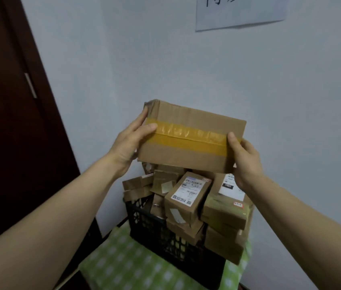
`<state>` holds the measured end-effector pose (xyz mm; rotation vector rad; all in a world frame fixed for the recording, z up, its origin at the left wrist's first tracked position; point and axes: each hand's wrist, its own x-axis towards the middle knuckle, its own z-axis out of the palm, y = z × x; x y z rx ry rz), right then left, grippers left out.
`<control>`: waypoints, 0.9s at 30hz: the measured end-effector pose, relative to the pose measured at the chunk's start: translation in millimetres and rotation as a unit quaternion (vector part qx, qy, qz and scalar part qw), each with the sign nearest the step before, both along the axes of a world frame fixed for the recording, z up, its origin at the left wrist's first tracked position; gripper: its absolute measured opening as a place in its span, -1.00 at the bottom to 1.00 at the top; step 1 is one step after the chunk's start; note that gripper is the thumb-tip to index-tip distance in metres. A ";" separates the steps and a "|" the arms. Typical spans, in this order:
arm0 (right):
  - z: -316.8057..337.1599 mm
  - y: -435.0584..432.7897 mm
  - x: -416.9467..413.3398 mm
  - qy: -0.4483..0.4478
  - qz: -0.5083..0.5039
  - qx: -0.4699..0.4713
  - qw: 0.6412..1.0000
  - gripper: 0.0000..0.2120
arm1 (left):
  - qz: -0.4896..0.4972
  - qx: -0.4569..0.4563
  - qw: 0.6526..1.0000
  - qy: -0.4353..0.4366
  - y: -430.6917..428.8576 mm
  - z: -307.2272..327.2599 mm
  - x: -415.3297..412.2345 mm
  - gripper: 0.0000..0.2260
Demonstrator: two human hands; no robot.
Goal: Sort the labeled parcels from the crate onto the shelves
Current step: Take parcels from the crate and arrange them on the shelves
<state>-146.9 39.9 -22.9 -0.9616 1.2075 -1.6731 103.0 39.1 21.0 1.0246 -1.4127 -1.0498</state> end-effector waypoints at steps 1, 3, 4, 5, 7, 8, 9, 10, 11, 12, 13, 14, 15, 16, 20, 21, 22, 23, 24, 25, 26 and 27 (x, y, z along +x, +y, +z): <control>0.3 3.8 5.6 -0.004 0.023 0.001 1.000 -0.43 | 0.015 -0.001 1.000 0.005 8.9 -0.8 4.5 -0.40; 1.6 12.8 16.8 0.010 0.072 -0.012 0.997 -0.52 | 0.069 0.015 0.997 0.021 23.8 -2.4 16.5 -0.48; 3.0 17.2 22.4 0.023 0.098 -0.018 0.995 -0.54 | 0.095 0.035 0.995 0.026 31.4 -2.1 23.4 -0.53; 4.6 21.2 27.8 0.040 0.122 -0.029 0.991 -0.51 | 0.118 0.063 0.991 0.026 38.4 -1.8 31.7 -0.58; 8.5 28.0 38.0 0.079 0.173 -0.058 0.980 -0.37 | 0.151 0.132 0.979 0.034 53.0 -0.6 48.9 -0.64; 11.4 31.5 44.0 0.099 0.202 -0.075 0.971 -0.34 | 0.160 0.161 0.973 0.049 60.1 0.7 58.0 -0.66; 15.0 35.6 50.6 0.118 0.229 -0.091 0.962 -0.35 | 0.165 0.183 0.967 0.059 66.7 1.9 66.8 -0.66; 18.2 39.3 57.2 0.132 0.251 -0.107 0.953 -0.37 | 0.171 0.194 0.964 0.063 73.7 3.7 75.1 -0.65; 21.1 42.8 64.6 0.141 0.264 -0.122 0.946 -0.39 | 0.176 0.199 0.962 0.061 80.0 5.9 83.4 -0.64; 23.0 45.3 72.1 0.142 0.268 -0.131 0.944 -0.40 | 0.180 0.200 0.962 0.055 86.9 8.5 92.1 -0.62; 24.5 47.5 80.2 0.141 0.262 -0.138 0.945 -0.44 | 0.179 0.198 0.963 0.044 94.4 11.0 101.0 -0.60; 25.4 48.2 89.2 0.137 0.244 -0.144 0.949 -0.49 | 0.176 0.195 0.965 0.022 101.7 13.6 109.9 -0.56; 26.6 48.9 98.3 0.130 0.223 -0.148 0.955 -0.57 | 0.172 0.187 0.967 -0.009 107.5 16.0 119.1 -0.50; 27.5 49.3 107.3 0.119 0.205 -0.149 0.960 -0.67 | 0.164 0.175 0.970 -0.037 113.1 17.9 127.0 -0.45; 28.8 49.9 138.6 0.012 0.192 -0.118 0.974 -0.92 | 0.104 0.095 0.990 -0.031 130.1 12.9 150.4 -0.54; 29.2 50.1 145.4 -0.009 0.196 -0.105 0.975 -0.92 | 0.090 0.072 0.993 -0.029 133.2 10.8 154.9 -0.55; 30.0 50.6 151.9 -0.020 0.204 -0.096 0.974 -0.91 | 0.086 0.058 0.994 -0.028 136.1 8.8 159.4 -0.50; 31.1 51.3 157.8 -0.023 0.215 -0.091 0.972 -0.90 | 0.090 0.056 0.994 -0.019 138.5 6.9 164.6 -0.39; 32.1 51.5 163.4 -0.025 0.228 -0.087 0.969 -0.90 | 0.099 0.068 0.993 -0.002 140.7 5.1 169.8 -0.28; 33.3 51.0 168.0 -0.022 0.240 -0.085 0.967 -0.88 | 0.110 0.082 0.991 0.012 142.8 3.6 174.2 -0.20; 35.7 51.3 172.0 -0.018 0.251 -0.086 0.964 -0.87 | 0.121 0.090 0.988 0.019 145.7 2.9 177.8 -0.15; 38.6 51.1 175.4 -0.017 0.260 -0.089 0.961 -0.87 | 0.133 0.094 0.987 0.019 147.3 2.1 182.5 -0.12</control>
